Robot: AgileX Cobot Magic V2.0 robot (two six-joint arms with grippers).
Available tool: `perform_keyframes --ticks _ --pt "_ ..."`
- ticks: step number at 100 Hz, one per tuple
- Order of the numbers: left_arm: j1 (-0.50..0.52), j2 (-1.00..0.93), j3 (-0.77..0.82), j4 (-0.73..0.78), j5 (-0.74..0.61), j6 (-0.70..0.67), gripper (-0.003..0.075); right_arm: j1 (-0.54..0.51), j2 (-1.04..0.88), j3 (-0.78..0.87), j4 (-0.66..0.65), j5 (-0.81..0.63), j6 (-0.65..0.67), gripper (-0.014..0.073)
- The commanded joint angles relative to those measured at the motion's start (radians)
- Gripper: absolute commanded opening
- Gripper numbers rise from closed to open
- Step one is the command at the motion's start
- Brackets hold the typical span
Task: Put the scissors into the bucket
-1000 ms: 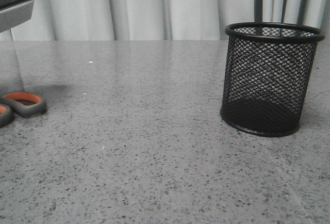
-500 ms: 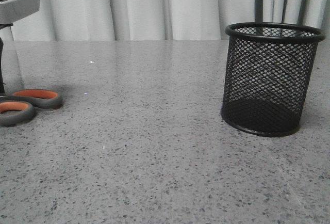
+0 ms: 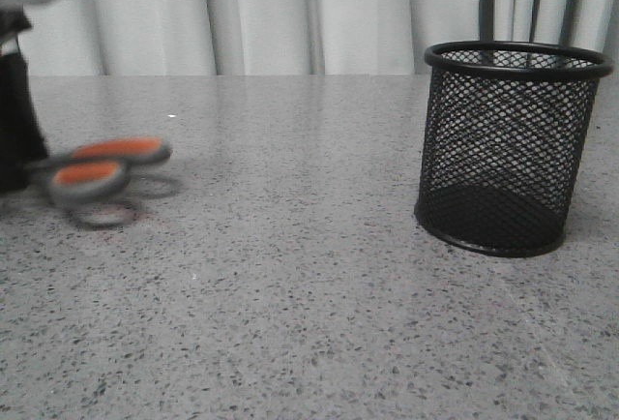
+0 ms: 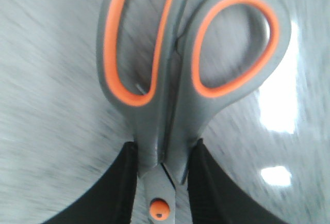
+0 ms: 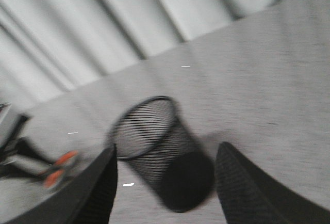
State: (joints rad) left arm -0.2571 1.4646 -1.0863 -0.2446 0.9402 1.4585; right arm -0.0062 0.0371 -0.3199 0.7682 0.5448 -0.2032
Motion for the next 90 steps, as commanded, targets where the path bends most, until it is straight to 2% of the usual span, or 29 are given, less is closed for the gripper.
perform_keyframes --ticks 1,7,14,37,51,68,90 --pt "-0.031 -0.105 -0.025 -0.089 -0.093 -0.014 0.001 0.0 0.024 -0.067 0.249 -0.002 -0.191 0.0377" --pt "-0.08 -0.155 -0.025 -0.089 -0.126 -0.014 0.001 0.0 0.029 -0.092 0.405 0.044 -0.299 0.0377" --pt "-0.142 -0.21 -0.025 -0.089 -0.156 -0.014 0.001 0.0 0.046 -0.121 0.48 0.085 -0.342 0.0377" --pt "-0.405 -0.356 -0.025 -0.087 -0.291 -0.014 0.001 0.0 0.22 -0.277 0.49 0.221 -0.342 0.0378" --pt "-0.529 -0.387 -0.025 -0.087 -0.351 -0.014 0.001 0.0 0.339 -0.37 0.49 0.274 -0.342 0.038" --pt "-0.607 -0.388 -0.025 -0.087 -0.381 -0.018 0.001 0.0 0.428 -0.407 0.493 0.341 -0.342 0.038" --pt "-0.62 -0.386 -0.025 -0.087 -0.474 -0.06 0.001 0.0 0.447 -0.407 0.509 0.363 -0.342 0.0381"
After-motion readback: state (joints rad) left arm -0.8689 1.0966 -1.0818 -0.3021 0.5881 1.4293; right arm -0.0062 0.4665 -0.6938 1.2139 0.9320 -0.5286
